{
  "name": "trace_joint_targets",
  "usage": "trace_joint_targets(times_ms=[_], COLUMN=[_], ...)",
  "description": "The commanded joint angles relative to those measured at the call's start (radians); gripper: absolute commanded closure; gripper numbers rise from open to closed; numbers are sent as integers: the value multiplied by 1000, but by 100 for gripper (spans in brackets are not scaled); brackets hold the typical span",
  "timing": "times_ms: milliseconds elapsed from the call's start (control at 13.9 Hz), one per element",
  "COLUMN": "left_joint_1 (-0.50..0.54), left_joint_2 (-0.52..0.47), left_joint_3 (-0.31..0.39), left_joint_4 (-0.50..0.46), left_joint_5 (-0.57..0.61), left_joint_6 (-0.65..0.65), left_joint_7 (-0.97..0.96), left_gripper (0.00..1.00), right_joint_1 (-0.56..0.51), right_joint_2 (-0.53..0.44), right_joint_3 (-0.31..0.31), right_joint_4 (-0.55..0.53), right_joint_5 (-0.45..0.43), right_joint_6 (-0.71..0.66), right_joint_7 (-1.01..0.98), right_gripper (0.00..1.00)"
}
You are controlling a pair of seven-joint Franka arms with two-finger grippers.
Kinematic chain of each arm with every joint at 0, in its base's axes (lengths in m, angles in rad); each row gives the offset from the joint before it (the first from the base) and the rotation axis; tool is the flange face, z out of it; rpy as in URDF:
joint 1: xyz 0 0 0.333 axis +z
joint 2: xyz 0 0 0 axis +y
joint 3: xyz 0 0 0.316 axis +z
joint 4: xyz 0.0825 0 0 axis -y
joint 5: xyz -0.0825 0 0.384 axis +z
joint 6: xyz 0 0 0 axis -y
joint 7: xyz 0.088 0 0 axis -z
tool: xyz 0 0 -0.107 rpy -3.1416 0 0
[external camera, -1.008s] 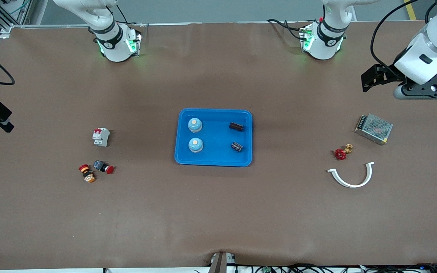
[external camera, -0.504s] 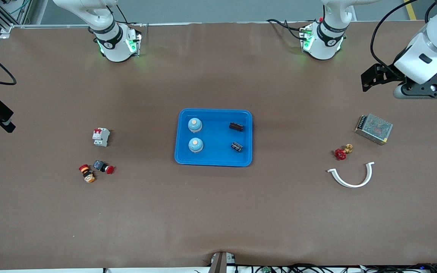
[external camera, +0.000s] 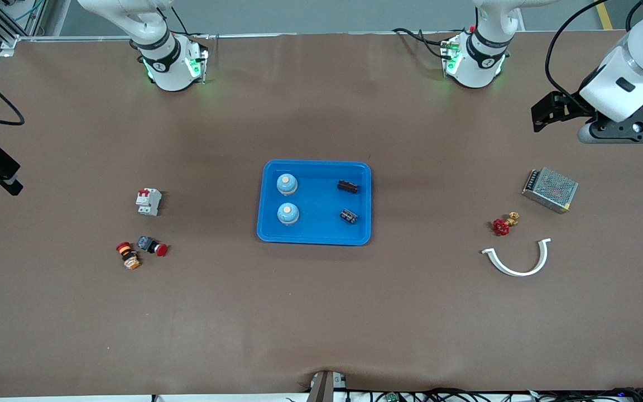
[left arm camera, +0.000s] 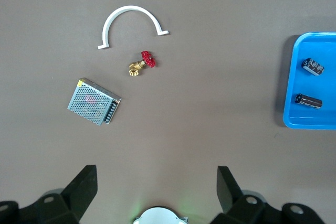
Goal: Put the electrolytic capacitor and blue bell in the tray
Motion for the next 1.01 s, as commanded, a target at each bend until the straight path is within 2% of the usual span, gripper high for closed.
trace_joint_targets(times_ms=[0,936], left_joint_1=[7,30], left_joint_2=[-23,-60], left_joint_3=[-5,-5], left_joint_4=[-6,-3], left_joint_5=[13,7], left_joint_6=[-10,-33], left_joint_7=[17,15], left_gripper=[0,0], right_joint_1=[11,8], right_joint_2=[1,10], right_joint_3=[-9,-8], right_joint_4=[2,2], right_joint_5=[-12,-50], right_joint_6=[9,20], right_joint_7=[11,1], right_gripper=[0,0])
